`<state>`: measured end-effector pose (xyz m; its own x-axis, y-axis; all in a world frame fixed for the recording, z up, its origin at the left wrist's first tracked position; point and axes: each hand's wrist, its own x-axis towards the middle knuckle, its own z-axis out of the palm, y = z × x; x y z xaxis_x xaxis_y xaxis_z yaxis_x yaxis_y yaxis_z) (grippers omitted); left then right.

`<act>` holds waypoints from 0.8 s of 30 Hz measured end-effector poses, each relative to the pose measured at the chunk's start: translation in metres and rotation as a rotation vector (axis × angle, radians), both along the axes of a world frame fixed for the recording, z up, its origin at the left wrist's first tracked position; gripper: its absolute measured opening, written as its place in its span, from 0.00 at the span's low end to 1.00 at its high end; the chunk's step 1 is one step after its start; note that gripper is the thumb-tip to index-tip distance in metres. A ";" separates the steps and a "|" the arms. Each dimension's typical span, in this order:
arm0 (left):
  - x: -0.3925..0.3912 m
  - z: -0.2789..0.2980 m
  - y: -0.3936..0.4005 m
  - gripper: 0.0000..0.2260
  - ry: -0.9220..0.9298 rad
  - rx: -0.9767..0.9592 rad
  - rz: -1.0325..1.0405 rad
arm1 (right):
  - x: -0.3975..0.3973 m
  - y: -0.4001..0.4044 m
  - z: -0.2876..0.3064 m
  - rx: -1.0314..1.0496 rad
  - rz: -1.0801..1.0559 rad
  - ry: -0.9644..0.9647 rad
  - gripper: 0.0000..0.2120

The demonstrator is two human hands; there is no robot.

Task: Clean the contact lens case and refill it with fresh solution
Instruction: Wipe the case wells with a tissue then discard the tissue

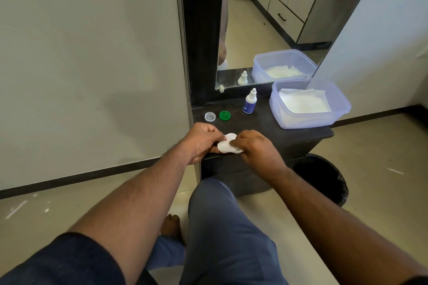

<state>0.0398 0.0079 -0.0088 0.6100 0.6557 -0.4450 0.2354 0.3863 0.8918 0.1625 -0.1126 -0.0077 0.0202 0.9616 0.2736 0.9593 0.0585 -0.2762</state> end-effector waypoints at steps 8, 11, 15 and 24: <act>-0.002 0.001 0.001 0.07 -0.004 0.024 -0.045 | 0.014 0.017 0.020 -0.037 0.461 -0.384 0.12; -0.002 0.000 0.002 0.07 -0.010 0.018 -0.050 | 0.023 0.026 0.024 -0.058 0.545 -0.535 0.18; -0.001 0.001 0.003 0.07 -0.006 0.017 -0.059 | 0.029 0.030 0.025 -0.101 0.580 -0.656 0.18; 0.004 0.000 0.001 0.10 0.065 0.059 -0.003 | 0.009 0.009 0.002 -0.011 0.292 -0.587 0.09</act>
<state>0.0440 0.0086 -0.0088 0.5830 0.6801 -0.4445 0.2949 0.3327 0.8958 0.1715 -0.1033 -0.0058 -0.3919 0.9078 0.1495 0.8959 0.3396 0.2863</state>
